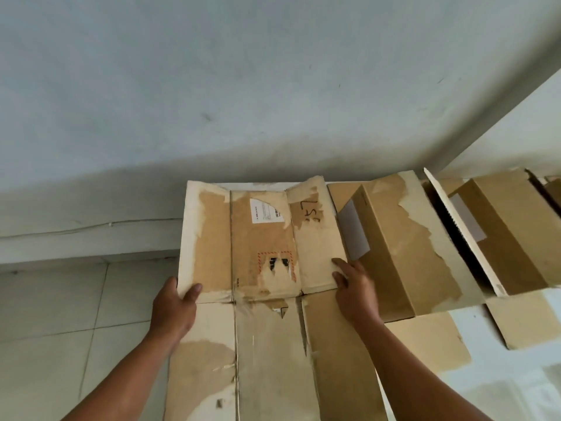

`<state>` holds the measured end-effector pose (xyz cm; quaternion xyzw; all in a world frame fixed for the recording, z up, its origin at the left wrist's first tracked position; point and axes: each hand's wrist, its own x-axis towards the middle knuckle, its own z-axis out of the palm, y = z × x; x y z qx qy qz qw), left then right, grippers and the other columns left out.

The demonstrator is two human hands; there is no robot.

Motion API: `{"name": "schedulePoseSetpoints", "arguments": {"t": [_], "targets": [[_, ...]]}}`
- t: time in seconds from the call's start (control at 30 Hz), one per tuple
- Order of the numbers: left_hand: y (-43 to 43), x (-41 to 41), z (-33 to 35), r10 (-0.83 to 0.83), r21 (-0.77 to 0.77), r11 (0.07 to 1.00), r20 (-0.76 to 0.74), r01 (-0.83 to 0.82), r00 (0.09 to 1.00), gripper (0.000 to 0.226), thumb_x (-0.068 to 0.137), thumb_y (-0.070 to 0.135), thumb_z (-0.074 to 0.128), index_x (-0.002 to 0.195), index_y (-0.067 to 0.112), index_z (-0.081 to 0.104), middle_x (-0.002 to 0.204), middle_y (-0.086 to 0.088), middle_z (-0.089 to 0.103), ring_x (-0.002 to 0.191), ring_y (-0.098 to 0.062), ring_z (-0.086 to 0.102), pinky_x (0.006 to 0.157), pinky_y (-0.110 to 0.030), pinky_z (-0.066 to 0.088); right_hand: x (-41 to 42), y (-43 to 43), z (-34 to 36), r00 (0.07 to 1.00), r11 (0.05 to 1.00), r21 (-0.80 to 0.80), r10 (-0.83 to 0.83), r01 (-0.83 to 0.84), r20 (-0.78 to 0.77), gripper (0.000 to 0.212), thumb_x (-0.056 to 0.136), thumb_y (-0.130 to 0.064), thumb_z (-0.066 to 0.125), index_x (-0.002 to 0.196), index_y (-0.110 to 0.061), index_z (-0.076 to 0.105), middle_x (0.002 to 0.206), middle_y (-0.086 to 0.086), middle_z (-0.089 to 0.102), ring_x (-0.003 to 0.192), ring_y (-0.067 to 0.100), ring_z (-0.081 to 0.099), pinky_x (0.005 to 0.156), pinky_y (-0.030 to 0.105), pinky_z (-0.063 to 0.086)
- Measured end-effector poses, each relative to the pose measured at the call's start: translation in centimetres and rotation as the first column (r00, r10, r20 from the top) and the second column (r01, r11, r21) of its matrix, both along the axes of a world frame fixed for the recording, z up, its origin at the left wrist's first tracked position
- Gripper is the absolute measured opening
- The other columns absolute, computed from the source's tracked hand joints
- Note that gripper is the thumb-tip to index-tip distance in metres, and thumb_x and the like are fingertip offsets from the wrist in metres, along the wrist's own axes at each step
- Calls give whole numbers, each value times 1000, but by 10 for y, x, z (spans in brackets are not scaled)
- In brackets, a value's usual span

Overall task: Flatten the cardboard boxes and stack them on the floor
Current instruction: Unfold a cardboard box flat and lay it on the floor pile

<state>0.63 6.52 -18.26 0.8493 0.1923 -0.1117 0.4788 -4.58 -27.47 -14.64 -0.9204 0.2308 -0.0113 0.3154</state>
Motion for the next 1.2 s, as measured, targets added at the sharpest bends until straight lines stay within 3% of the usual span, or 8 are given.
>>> {"name": "schedulePoseSetpoints", "arguments": {"t": [0.1,0.2,0.53,0.63,0.8,1.0,1.13,1.2], "targets": [[-4,-5,30,23,-21,1000,91,-21,996,22,93,26,65,106,8,60,94,-7,65,84,-26,59,68,-33,40,-5,-6,27,993,999,-33,9,-5,116,33,97,-13,59,128,-20,66,116,-3,58,107,23,59,86,26,44],[-9,-5,70,8,-44,999,192,1,981,18,93,25,66,105,12,61,93,-5,66,83,-25,60,66,-32,40,-13,-26,64,986,1000,-27,4,0,168,34,98,-22,59,131,-29,64,129,-3,58,115,22,57,98,37,50],[-139,-74,230,-83,-201,956,515,214,853,2,93,23,65,92,24,64,91,8,69,80,-12,63,72,-28,45,-153,-172,208,839,994,108,-79,24,538,33,93,-22,67,125,-30,68,118,-21,62,103,10,63,90,27,50],[-217,-114,250,-130,-272,909,536,316,834,3,94,20,63,96,22,65,92,8,69,81,-10,64,73,-28,46,-216,-238,232,829,983,162,-158,83,537,35,94,-24,66,128,-35,65,115,-30,57,98,10,63,88,31,52],[-356,-164,243,-238,-355,821,497,446,834,24,94,20,63,117,11,65,102,0,72,89,-13,67,77,-30,48,-306,-349,243,830,972,100,-234,213,507,38,99,-18,57,135,-28,60,124,-17,53,111,11,54,103,38,47],[-515,-198,225,-366,-367,751,459,549,809,22,96,19,61,116,9,63,98,-6,71,83,-19,64,71,-30,48,-388,-470,233,868,949,128,-314,287,384,51,100,-11,50,148,-25,44,133,-17,40,123,19,51,103,47,50],[-613,-206,206,-443,-357,718,428,598,788,14,95,23,63,107,16,64,100,-12,71,90,-31,65,82,-45,52,-418,-547,209,817,896,192,-444,401,368,49,100,-13,52,146,-30,47,137,-20,42,121,17,54,102,47,51],[-664,-208,196,-472,-356,705,410,613,780,10,96,21,62,104,16,64,97,-11,71,90,-30,65,81,-44,52,-428,-587,197,784,863,207,-505,460,361,49,99,-12,54,144,-30,50,139,-19,45,118,15,54,102,41,51]]}}
